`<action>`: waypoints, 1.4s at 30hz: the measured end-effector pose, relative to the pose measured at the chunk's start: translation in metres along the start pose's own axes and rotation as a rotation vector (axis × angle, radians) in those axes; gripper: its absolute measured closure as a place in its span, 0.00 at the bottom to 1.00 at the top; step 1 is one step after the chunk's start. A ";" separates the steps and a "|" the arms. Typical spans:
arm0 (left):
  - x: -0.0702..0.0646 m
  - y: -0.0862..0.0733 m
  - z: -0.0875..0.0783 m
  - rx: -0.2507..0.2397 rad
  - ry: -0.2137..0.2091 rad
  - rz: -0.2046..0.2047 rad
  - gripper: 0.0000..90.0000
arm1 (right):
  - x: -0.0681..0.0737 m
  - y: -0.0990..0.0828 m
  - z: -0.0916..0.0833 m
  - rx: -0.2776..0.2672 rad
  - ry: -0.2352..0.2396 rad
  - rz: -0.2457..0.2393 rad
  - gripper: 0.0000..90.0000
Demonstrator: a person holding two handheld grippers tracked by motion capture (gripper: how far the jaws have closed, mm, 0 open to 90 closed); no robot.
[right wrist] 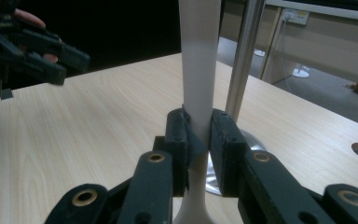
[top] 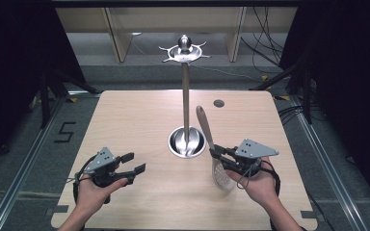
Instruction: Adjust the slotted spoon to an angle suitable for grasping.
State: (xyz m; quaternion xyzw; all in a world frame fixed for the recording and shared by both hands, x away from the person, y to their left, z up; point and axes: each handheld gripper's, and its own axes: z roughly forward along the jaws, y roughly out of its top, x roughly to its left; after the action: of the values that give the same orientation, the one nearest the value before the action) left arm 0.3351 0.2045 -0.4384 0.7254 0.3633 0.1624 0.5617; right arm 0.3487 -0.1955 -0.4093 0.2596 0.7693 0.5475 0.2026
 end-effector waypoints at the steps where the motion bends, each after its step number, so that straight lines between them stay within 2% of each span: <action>1: 0.000 0.000 0.000 0.000 0.000 0.000 0.39 | 0.000 0.000 0.000 0.000 0.000 0.000 0.88; 2: -0.005 0.010 0.000 -0.031 -0.022 0.001 0.39 | -0.001 0.001 0.000 -0.002 0.001 -0.007 0.88; 3: -0.005 0.010 0.000 -0.031 -0.022 0.001 0.39 | -0.001 0.001 0.000 -0.002 0.001 -0.007 0.88; 5: -0.015 0.025 0.001 -0.064 -0.033 -0.002 0.39 | -0.001 0.002 0.000 -0.007 -0.013 -0.012 0.88; 6: -0.022 0.034 0.005 -0.081 -0.057 0.028 0.39 | 0.000 0.002 0.001 -0.020 -0.019 -0.003 0.88; 7: -0.027 0.040 0.007 -0.081 -0.067 0.036 0.39 | 0.001 0.002 0.003 -0.028 -0.015 0.007 0.88; 8: -0.031 0.045 0.010 -0.085 -0.085 0.039 0.39 | 0.001 0.003 0.003 -0.033 -0.034 -0.007 0.88; 9: -0.037 0.049 0.015 -0.101 -0.103 0.034 0.39 | 0.004 0.003 0.003 -0.019 -0.029 0.038 0.88; 12: -0.044 0.057 0.020 -0.094 -0.115 0.050 0.40 | 0.005 0.005 0.004 -0.024 -0.011 0.031 0.88; 14: -0.053 0.066 0.028 -0.099 -0.144 0.059 0.40 | 0.007 0.006 0.005 -0.026 -0.025 0.027 0.88; 17: -0.063 0.076 0.039 -0.108 -0.188 0.034 0.41 | 0.009 0.007 0.006 -0.025 -0.030 0.016 0.88; 18: -0.066 0.079 0.043 -0.111 -0.199 0.042 0.42 | 0.010 0.007 0.007 -0.024 -0.021 0.031 0.88; 19: -0.071 0.083 0.051 -0.114 -0.212 0.047 0.43 | 0.011 0.007 0.009 -0.033 -0.020 0.023 0.87; 20: -0.074 0.085 0.056 -0.114 -0.222 0.051 0.44 | 0.011 0.007 0.009 -0.033 -0.038 0.025 0.87; 21: -0.077 0.087 0.059 -0.113 -0.227 0.050 0.45 | 0.014 0.007 0.008 -0.018 -0.028 0.054 0.88; 23: -0.079 0.089 0.063 -0.111 -0.232 0.055 0.45 | 0.013 0.008 0.010 -0.023 -0.017 0.045 0.88; 24: -0.080 0.090 0.067 -0.108 -0.234 0.056 0.46 | 0.013 0.008 0.010 -0.028 -0.035 0.020 0.88; 25: -0.082 0.091 0.070 -0.112 -0.235 0.053 0.47 | 0.015 0.008 0.010 -0.018 -0.026 0.051 0.87; 28: -0.085 0.093 0.078 -0.109 -0.232 0.048 0.49 | 0.016 0.008 0.011 -0.027 -0.029 0.051 0.87; 31: -0.091 0.093 0.088 -0.097 -0.240 0.041 0.51 | 0.014 0.007 0.013 -0.037 -0.037 0.015 0.87; 34: -0.094 0.093 0.091 -0.092 -0.244 0.046 0.51 | 0.016 0.007 0.015 -0.040 -0.024 0.030 0.87; 35: -0.096 0.094 0.093 -0.089 -0.242 0.042 0.52 | 0.016 0.008 0.014 -0.027 -0.044 0.018 0.87; 38: -0.098 0.094 0.098 -0.092 -0.235 0.027 0.53 | 0.016 0.008 0.014 -0.029 -0.050 0.009 0.87; 39: -0.099 0.094 0.099 -0.091 -0.232 0.024 0.54 | 0.019 0.008 0.014 -0.017 -0.049 0.038 0.87; 42: -0.100 0.095 0.104 -0.092 -0.224 0.015 0.57 | 0.021 0.007 0.014 -0.016 -0.053 0.058 0.87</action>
State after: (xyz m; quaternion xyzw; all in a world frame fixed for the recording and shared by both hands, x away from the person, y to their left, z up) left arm 0.3665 0.0516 -0.3656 0.7149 0.2852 0.1011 0.6304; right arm 0.3422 -0.1706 -0.4072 0.2947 0.7515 0.5521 0.2088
